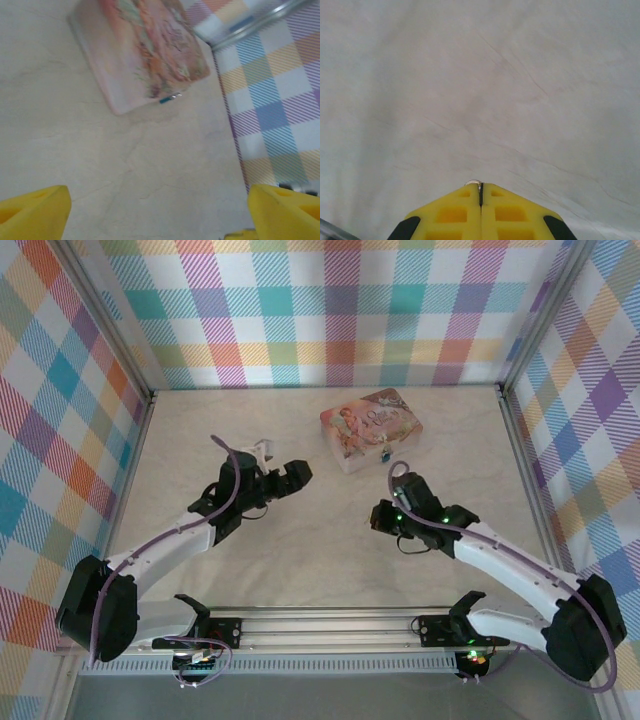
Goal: Unlock the padlock with the key
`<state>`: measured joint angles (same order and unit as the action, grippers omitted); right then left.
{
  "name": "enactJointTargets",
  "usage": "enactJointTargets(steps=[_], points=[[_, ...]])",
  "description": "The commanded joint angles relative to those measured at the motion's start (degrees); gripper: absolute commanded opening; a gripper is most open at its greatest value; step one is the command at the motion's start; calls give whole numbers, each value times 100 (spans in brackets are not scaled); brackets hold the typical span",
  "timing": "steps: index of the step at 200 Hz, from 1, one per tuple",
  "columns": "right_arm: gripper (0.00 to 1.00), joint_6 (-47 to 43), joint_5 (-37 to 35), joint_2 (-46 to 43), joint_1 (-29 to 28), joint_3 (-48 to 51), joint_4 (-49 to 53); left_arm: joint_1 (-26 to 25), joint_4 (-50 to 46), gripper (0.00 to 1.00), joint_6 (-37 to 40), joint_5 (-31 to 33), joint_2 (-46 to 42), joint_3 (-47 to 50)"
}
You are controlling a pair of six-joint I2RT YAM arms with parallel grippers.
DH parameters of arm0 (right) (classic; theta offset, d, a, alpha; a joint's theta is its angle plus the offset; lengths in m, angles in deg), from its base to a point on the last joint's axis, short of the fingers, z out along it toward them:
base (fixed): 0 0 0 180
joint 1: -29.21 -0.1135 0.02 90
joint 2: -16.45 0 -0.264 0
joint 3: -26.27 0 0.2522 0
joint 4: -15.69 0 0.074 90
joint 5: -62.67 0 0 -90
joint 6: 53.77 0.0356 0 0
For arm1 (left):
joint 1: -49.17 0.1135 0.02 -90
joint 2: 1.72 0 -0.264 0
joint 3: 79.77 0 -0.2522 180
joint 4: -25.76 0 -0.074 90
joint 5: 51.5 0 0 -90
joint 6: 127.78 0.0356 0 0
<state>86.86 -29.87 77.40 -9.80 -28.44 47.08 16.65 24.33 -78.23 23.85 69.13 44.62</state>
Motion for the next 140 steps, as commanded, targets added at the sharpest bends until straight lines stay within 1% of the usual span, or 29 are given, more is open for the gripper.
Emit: enactJointTargets(steps=[1,36,60,93,106,140], points=[[0,845,-170,-56,-37,-169,-952,-301,496,85,207,-118,-126,-272],[0,1667,-320,-99,-28,-255,-1256,-690,853,77,196,-38,35,-383],[0,2078,-235,-74,-24,-273,-1445,-923,886,71,231,46,286,-524],[0,2170,-57,-21,-28,-362,-1536,-1130,1071,65,159,13,663,-706],[0,2214,-60,-30,-28,-349,-1566,-1207,1077,61,174,-20,807,-794],[0,2256,-49,-51,-28,-301,-1622,-1355,1182,55,84,49,1087,-872]])
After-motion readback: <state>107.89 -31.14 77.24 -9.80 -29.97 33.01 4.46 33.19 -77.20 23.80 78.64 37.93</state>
